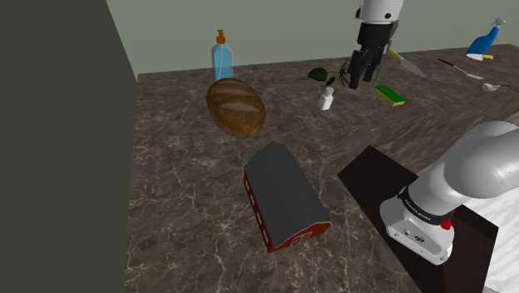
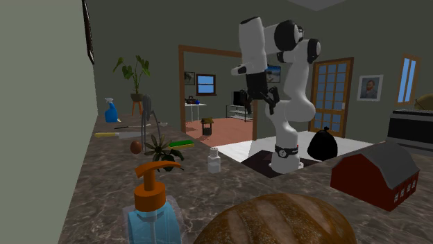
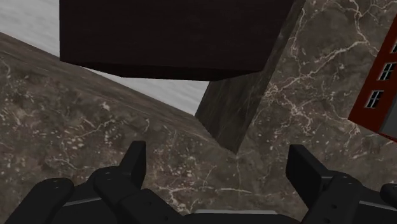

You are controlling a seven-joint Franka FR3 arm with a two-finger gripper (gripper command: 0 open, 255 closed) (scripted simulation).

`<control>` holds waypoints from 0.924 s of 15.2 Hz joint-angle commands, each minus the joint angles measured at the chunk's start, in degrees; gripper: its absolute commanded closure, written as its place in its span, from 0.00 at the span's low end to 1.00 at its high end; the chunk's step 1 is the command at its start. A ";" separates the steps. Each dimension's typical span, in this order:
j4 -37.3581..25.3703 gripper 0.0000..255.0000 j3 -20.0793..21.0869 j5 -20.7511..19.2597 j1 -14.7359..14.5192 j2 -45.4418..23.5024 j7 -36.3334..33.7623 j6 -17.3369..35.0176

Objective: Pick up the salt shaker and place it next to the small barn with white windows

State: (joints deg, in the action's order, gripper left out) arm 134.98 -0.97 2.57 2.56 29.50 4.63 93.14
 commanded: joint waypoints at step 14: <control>-22.11 0.00 -6.31 -2.65 3.70 -35.08 12.53 6.26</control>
State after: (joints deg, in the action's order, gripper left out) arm 114.73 -6.97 -0.07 5.92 -2.88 16.25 99.01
